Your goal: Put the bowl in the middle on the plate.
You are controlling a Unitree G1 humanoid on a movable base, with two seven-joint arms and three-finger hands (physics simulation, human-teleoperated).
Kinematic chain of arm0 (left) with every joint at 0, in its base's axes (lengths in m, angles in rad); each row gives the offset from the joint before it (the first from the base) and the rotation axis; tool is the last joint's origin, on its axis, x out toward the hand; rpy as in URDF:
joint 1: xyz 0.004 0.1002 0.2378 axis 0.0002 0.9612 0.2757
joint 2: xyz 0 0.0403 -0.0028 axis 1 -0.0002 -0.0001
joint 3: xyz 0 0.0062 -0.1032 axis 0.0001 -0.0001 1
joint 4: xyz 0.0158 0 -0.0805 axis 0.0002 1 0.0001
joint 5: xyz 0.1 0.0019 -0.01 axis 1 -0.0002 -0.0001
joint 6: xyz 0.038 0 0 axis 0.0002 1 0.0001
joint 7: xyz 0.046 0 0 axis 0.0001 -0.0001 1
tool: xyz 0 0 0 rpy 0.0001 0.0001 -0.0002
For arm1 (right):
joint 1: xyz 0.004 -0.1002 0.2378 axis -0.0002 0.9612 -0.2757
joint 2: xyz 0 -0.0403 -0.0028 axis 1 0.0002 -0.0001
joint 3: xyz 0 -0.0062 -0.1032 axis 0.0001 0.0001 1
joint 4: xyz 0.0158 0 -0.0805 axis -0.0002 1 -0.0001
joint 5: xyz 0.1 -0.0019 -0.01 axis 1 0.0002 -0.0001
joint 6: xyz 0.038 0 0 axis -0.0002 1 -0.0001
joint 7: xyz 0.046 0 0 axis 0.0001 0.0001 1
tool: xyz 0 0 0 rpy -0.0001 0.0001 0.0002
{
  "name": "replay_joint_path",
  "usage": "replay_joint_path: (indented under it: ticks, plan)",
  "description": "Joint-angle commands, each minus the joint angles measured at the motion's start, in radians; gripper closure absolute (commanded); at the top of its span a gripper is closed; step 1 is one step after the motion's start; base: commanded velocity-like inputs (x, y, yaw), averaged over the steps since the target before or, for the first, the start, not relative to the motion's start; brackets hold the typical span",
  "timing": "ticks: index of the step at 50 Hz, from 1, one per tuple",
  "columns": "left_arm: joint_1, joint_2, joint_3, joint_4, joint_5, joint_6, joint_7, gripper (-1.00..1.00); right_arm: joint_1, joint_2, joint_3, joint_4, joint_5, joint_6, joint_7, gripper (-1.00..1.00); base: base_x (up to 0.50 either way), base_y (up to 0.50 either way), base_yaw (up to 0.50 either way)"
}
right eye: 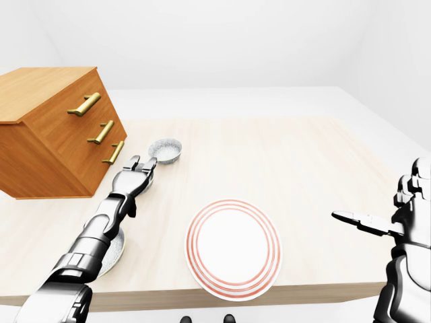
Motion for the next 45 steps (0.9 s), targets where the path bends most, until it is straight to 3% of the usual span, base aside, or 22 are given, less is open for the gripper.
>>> replay_joint_path:
  ticks: [1, 28, 45]
  plan:
    - [-0.006, 0.002, 0.0, 0.019, 0.001, -0.001, 0.012, -1.0, 0.0, -0.002, 0.005, 0.012, 0.0, 0.0, -0.005, -1.0, 0.0, 0.0, 0.0]
    - [0.028, 0.015, 0.012, -0.021, -0.007, 0.008, -0.015, -1.0, 0.003, -0.001, 0.003, 0.011, -0.002, 0.0, -0.004, -1.0, 0.0, 0.0, 0.0]
    - [0.027, 0.012, 0.009, 0.014, -0.023, 0.018, 0.012, -1.0, 0.012, 0.007, -0.01, -0.041, -0.004, 0.0, -0.001, -1.0, 0.0, 0.0, 0.0]
